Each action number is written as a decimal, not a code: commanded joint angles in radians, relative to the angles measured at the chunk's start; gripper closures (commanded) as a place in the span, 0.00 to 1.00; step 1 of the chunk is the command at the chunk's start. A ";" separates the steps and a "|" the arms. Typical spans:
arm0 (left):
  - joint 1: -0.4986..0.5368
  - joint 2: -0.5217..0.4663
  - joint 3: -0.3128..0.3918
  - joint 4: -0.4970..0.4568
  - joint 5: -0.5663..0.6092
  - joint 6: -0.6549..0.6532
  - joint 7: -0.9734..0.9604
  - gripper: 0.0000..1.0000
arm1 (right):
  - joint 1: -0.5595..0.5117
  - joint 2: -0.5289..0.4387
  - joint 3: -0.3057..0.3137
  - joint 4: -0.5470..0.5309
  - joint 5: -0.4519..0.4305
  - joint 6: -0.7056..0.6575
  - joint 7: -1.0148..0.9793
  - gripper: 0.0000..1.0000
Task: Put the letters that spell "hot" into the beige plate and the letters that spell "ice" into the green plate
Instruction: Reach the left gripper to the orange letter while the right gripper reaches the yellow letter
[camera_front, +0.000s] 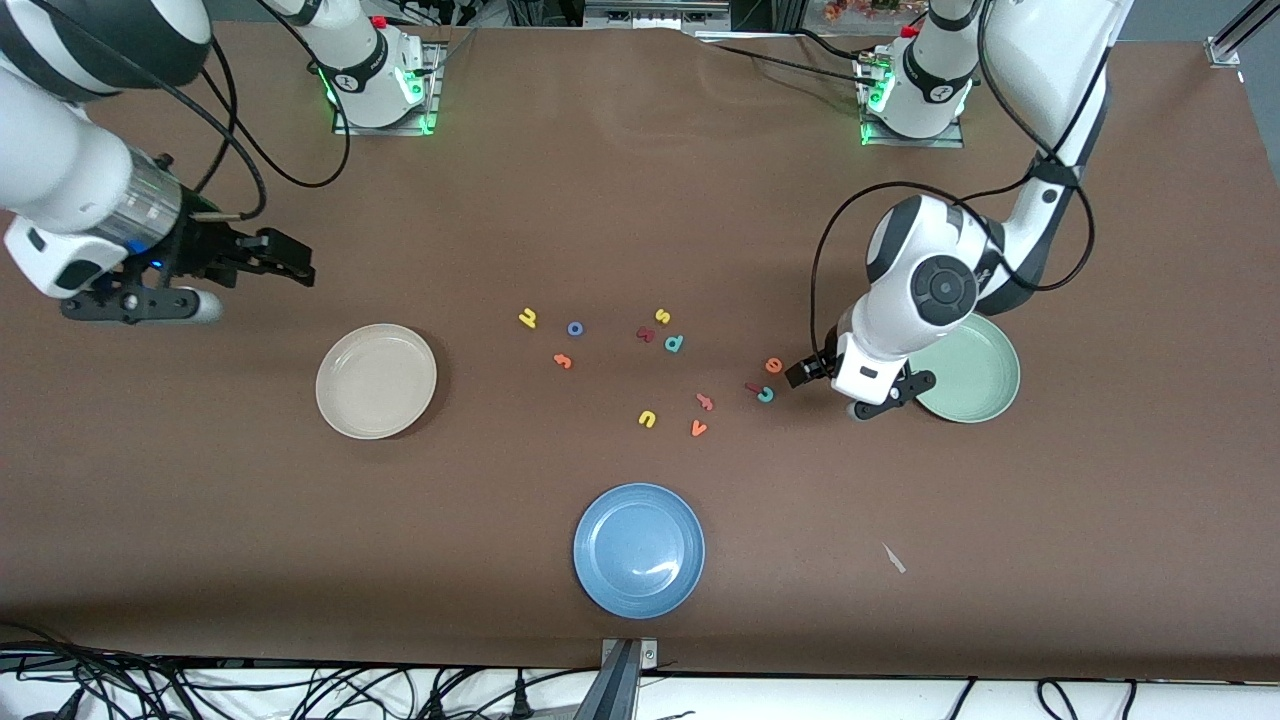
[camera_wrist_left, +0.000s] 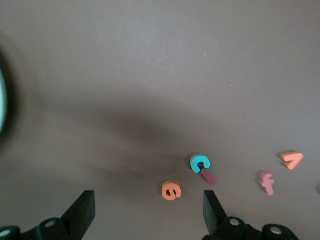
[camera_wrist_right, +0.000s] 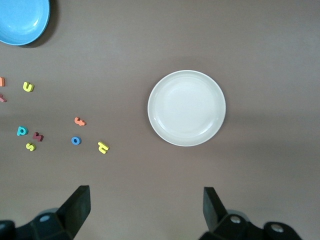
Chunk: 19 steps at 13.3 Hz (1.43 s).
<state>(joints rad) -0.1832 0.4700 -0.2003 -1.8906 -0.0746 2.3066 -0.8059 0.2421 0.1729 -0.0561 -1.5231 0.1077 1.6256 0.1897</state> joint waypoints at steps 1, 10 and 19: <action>-0.027 0.067 0.001 0.016 0.003 0.069 -0.080 0.06 | 0.042 0.083 0.022 0.040 0.017 0.103 0.133 0.00; -0.047 0.142 0.002 0.041 0.004 0.140 -0.153 0.18 | 0.115 0.348 0.145 0.041 -0.183 0.382 0.508 0.00; -0.061 0.139 0.001 0.030 0.006 0.066 -0.096 0.28 | 0.161 0.390 0.168 -0.181 -0.187 0.677 0.786 0.00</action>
<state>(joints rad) -0.2365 0.6060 -0.2009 -1.8730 -0.0744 2.3914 -0.9195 0.4083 0.6100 0.1005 -1.5991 -0.0744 2.2417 0.9368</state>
